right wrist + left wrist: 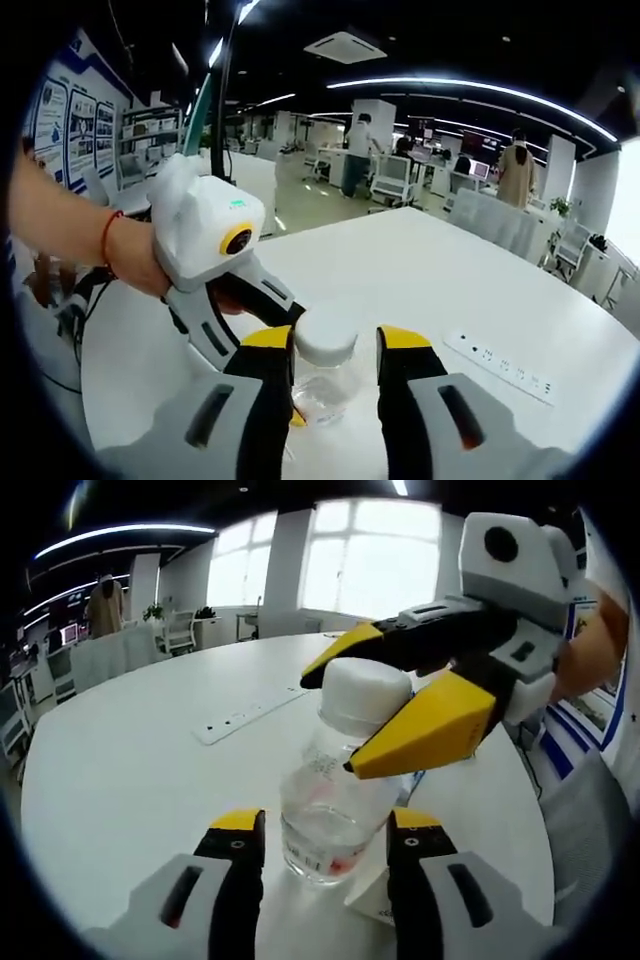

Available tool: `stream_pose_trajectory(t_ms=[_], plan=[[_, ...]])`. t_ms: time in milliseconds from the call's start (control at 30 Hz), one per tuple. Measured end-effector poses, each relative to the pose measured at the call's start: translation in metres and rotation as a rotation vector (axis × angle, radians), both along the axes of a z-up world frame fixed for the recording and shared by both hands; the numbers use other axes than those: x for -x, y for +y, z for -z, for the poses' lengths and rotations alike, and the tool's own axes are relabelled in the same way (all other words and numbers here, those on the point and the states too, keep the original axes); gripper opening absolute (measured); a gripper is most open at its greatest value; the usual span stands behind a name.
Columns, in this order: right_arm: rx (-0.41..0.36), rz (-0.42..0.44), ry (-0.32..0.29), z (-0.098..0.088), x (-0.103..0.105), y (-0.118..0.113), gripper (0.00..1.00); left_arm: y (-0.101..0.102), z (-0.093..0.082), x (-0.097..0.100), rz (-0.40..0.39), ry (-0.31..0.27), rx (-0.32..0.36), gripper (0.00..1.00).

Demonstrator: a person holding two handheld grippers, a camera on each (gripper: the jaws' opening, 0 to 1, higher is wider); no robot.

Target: Arrange the tabletop items into an orderly group along one side of the table until the central work area is clear of visible clutter.

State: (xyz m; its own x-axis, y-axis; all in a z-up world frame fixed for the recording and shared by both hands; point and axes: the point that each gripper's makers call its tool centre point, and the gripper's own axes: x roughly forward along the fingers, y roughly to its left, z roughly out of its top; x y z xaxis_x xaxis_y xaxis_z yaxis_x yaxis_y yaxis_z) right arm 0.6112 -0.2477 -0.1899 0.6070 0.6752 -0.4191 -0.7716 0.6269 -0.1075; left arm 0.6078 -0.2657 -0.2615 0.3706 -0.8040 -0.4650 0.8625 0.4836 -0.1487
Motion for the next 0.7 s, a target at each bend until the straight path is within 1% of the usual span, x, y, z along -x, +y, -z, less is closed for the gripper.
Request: stream_pose_trajectory(t_ms=[167,500,700], plan=[[-0.005,-0.006,-0.003,-0.004,0.0,0.0,0.34,0.0,-0.003,0.0,-0.005,-0.003,0.003,0.54],[-0.035,-0.013,-0.002,-0.014,0.001,0.003,0.45,0.003,-0.009,0.004,-0.011,-0.006,0.01,0.6],[-0.053,-0.005,-0.006,-0.023,-0.001,-0.001,0.47,0.009,-0.014,0.006,-0.028,-0.006,0.01,0.62]])
